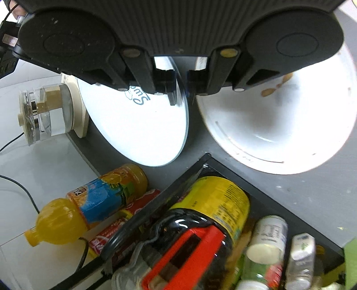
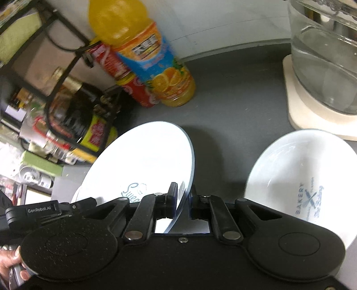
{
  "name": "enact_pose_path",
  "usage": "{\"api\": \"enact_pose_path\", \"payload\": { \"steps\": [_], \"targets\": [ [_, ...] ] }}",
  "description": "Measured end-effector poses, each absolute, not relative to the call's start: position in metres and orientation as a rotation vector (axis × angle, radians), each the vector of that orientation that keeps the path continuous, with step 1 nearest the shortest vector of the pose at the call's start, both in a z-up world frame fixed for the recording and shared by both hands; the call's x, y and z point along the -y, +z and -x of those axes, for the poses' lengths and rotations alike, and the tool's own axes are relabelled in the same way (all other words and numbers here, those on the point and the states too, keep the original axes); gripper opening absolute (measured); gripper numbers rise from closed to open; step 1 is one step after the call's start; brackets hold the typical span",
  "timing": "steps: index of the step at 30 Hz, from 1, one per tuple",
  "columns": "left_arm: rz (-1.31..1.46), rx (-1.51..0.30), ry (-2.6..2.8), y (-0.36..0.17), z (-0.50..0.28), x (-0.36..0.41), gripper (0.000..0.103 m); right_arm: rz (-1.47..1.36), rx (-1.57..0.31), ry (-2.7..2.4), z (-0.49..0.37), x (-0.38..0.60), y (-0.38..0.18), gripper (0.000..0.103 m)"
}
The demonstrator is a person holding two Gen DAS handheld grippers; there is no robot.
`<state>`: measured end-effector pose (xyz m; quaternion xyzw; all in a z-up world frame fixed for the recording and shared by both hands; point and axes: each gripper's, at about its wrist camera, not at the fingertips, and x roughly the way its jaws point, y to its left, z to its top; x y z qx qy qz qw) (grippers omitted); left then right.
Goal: Organize plates and bowls
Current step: 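Lift the 'Sweet' plate with both grippers and carry it over the gold-rimmed plate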
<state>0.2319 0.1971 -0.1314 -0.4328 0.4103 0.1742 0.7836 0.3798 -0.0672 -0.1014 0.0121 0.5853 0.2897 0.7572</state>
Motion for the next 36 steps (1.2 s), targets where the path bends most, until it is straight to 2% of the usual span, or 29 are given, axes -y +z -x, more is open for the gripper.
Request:
{"api": "enact_pose_path", "payload": {
  "steps": [15, 36],
  "targets": [
    [0.959, -0.838, 0.481, -0.122, -0.159, -0.210, 0.005, 0.068, -1.267, 0.783, -0.331, 0.032, -0.097, 0.011],
    [1.043, -0.834, 0.572, -0.146, -0.104, -0.234, 0.006, 0.192, -1.279, 0.853, -0.295, -0.020, -0.109, 0.011]
  ]
}}
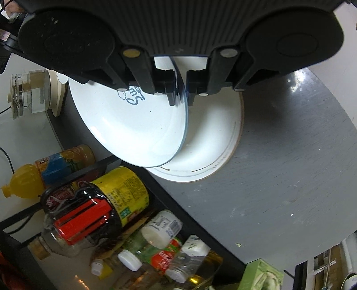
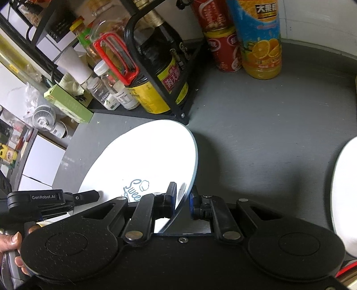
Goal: Organize plates and bowls
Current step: 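Lift the 'Sweet' plate with both grippers and carry it over the gold-rimmed plate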
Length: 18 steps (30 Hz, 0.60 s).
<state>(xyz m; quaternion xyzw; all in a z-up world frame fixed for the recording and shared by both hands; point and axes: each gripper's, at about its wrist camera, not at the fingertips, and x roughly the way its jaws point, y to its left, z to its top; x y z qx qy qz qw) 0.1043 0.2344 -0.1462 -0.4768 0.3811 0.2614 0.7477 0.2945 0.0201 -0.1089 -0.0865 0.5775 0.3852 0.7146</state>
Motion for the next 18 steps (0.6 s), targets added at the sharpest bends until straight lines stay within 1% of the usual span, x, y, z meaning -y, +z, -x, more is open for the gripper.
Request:
{"api": "enact_pose_path", "payload": {
  "steps": [18],
  "targets": [
    [1.083, -0.869, 0.569, -0.173, -0.088, -0.243, 0.008, 0.261, -1.289, 0.817, -0.277, -0.038, -0.121, 0.011]
  ]
}}
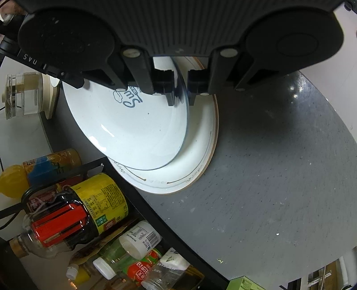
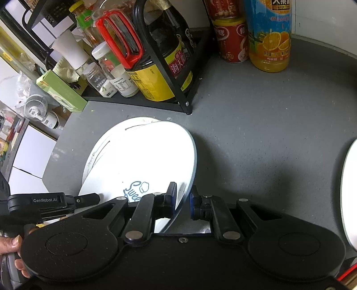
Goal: Organize plates and bowls
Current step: 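Lift the 'Sweet' plate with both grippers and carry it over the gold-rimmed plate, then lower the 'Sweet' plate onto the gold-rimmed white plate with both grippers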
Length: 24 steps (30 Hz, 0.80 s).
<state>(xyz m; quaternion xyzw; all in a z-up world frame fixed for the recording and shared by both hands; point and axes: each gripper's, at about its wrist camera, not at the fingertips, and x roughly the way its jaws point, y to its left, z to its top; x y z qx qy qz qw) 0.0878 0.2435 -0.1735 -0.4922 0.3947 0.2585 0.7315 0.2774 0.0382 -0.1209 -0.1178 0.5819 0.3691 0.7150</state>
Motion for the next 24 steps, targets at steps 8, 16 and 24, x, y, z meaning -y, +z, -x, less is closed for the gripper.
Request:
{"api": "enact_pose_path", "payload": {
  "steps": [8, 16, 24],
  "targets": [
    [1.057, -0.890, 0.577, -0.177, -0.094, -0.245, 0.011, 0.267, -1.301, 0.792, -0.279, -0.040, -0.129, 0.009],
    [1.030, -0.937, 0.591, -0.181, -0.101, -0.247, 0.011, 0.244, -1.320, 0.760, -0.281, -0.042, -0.138, 0.008],
    [0.967, -0.963, 0.614, -0.158, -0.099, -0.255, 0.022, 0.241, -1.317, 0.747, -0.284, -0.046, -0.140, 0.008]
  ]
}}
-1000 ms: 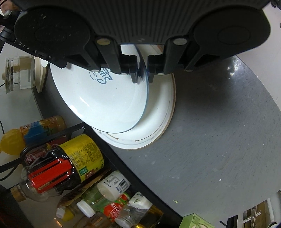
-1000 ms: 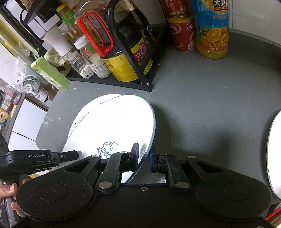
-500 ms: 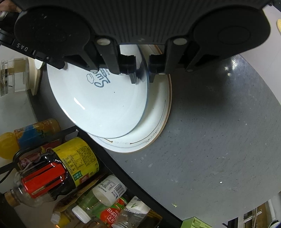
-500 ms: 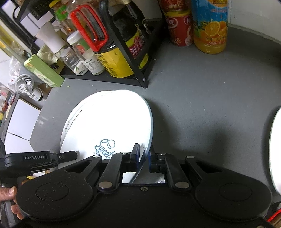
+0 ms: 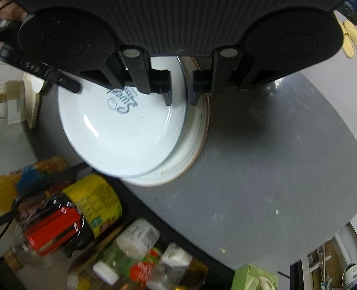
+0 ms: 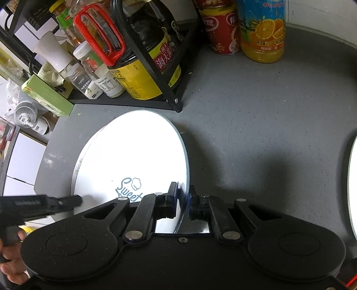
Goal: Organize plates and bowls
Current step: 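Lower the 'Sweet' plate onto the gold-rimmed white plate with both grippers, then open both grippers and release the 'Sweet' plate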
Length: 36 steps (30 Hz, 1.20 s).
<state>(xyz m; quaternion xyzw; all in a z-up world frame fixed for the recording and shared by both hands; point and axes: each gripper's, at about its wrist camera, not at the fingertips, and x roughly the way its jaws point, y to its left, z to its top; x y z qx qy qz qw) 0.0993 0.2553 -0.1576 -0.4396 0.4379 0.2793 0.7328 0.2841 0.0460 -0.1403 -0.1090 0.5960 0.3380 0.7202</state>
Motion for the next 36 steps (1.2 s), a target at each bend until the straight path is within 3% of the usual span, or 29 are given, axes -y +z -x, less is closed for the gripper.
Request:
{"api": "enact_pose_path", "payload": {
  "steps": [3, 15, 19, 26, 34, 36],
  "targets": [
    [0.909, -0.933, 0.652, -0.147, -0.096, -0.262, 0.046, 0.240, -1.316, 0.745, -0.284, -0.047, -0.142, 0.009],
    [0.882, -0.961, 0.668, -0.175, -0.106, -0.274, 0.047, 0.244, -1.324, 0.734, -0.285, -0.054, -0.148, 0.011],
    [0.909, -0.941, 0.646, -0.180, -0.103, -0.277, 0.040, 0.248, -1.330, 0.735, -0.285, -0.057, -0.150, 0.012],
    [0.915, -0.902, 0.623, -0.176, -0.100, -0.280, 0.018, 0.251, -1.355, 0.737, -0.283, -0.062, -0.158, 0.012],
    [0.931, -0.893, 0.633, -0.176, -0.098, -0.281, 0.017, 0.225, -1.375, 0.730, -0.285, -0.062, -0.160, 0.014],
    [0.919, -0.912, 0.643, -0.174, -0.100, -0.280, 0.017, 0.218, -1.381, 0.720, -0.285, -0.059, -0.157, 0.022]
  ]
}}
